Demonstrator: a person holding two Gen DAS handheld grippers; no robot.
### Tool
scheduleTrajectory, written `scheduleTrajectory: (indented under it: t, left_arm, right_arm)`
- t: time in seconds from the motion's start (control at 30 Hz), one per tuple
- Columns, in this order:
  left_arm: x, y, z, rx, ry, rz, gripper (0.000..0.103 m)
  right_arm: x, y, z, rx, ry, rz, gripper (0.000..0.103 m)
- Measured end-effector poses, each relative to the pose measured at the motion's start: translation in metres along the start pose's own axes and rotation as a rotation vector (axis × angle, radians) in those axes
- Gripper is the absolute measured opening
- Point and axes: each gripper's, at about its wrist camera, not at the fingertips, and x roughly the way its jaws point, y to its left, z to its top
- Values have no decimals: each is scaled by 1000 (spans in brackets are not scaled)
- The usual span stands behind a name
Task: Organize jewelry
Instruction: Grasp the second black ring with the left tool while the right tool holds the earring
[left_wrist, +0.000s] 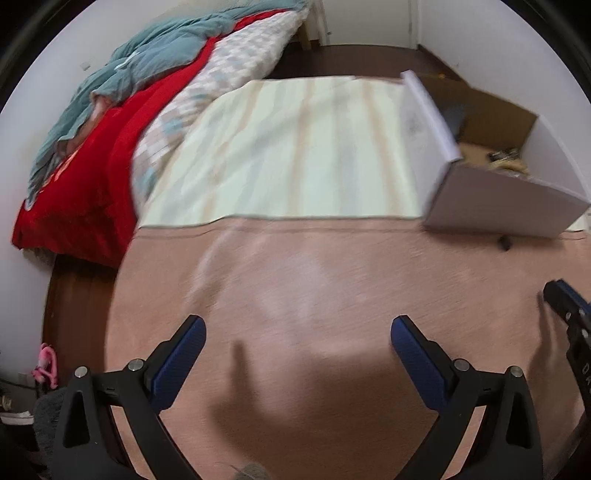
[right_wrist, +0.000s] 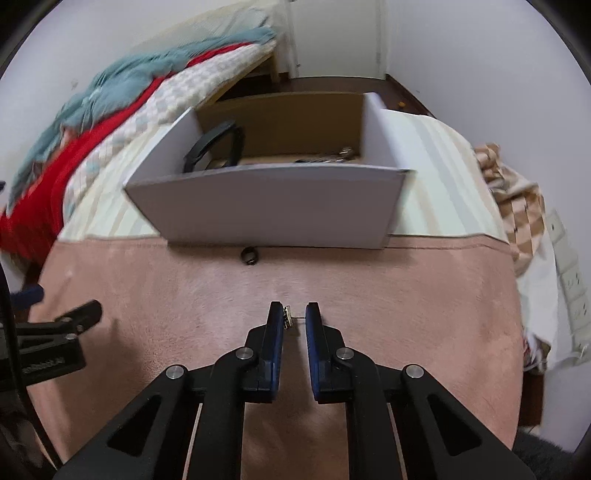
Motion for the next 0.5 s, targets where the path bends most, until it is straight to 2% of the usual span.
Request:
scheduleTrajectory:
  t: [0.17, 0.33, 0.37, 0.43, 0.5]
  left_arm:
    - [-5, -49, 14, 13, -20, -114, 102]
    - [0, -94, 25, 34, -45, -146, 101]
    - [1, -99, 26, 38, -52, -146, 99]
    - [2, -111, 27, 53, -71, -137, 84]
    - [4, -119, 28, 65, -75, -127, 79]
  right_arm:
    - [-20, -41, 3, 116, -28, -24, 13]
    - [-28, -77, 7, 202, -51, -80, 13]
    - [-29, -85, 7, 216, -53, -87, 13]
    - [-29, -94, 8, 240, -60, -104, 13]
    - [-28, -100, 9, 255, -66, -116, 13]
